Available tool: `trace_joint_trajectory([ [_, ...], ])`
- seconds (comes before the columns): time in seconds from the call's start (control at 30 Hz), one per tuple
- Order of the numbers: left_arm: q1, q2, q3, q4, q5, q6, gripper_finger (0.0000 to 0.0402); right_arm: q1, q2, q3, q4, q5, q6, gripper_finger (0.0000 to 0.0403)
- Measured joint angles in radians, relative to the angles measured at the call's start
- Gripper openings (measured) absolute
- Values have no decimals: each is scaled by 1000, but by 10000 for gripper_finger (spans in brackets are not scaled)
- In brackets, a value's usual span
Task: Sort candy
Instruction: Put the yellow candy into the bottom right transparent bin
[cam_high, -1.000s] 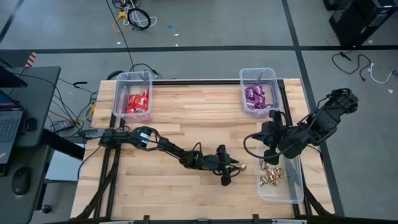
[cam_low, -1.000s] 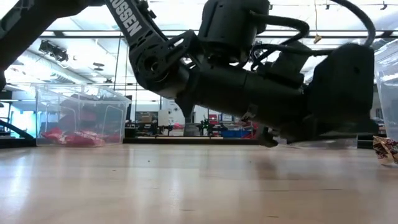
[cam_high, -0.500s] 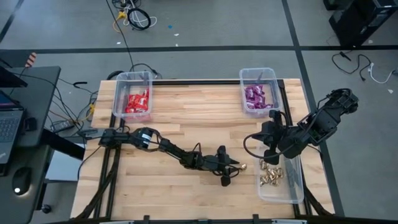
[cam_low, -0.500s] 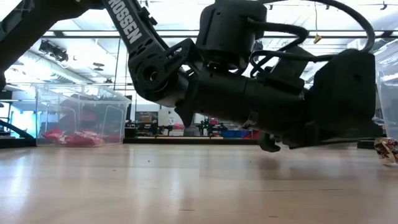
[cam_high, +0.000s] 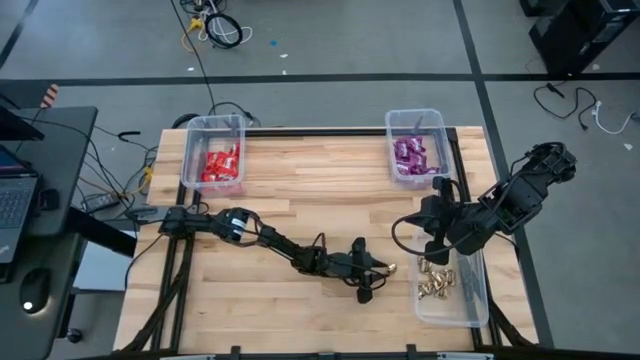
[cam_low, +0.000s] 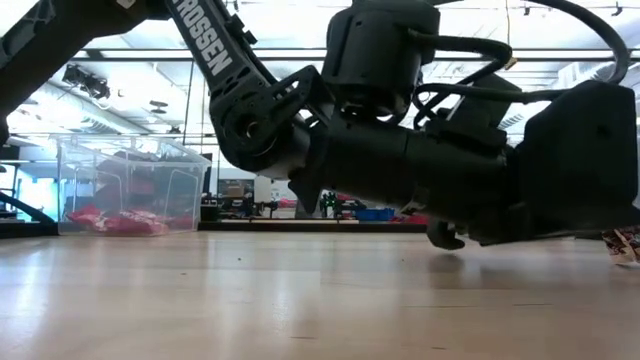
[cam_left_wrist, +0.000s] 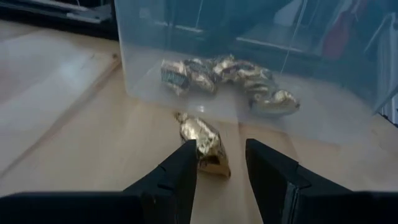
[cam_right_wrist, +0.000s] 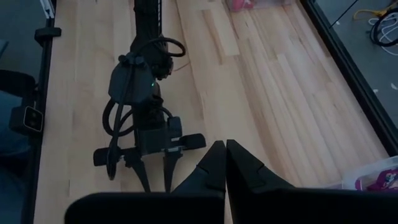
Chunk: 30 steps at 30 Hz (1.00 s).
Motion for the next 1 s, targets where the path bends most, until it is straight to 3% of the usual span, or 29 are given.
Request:
trace_joint_trajectory([
  [0.73,13,1,6,-13,-5,-76,140,0,0,0,5,6,-2,0],
  [1.0,16,-1,7,-29,16,-95,121,0,0,0,5,6,-2,0],
])
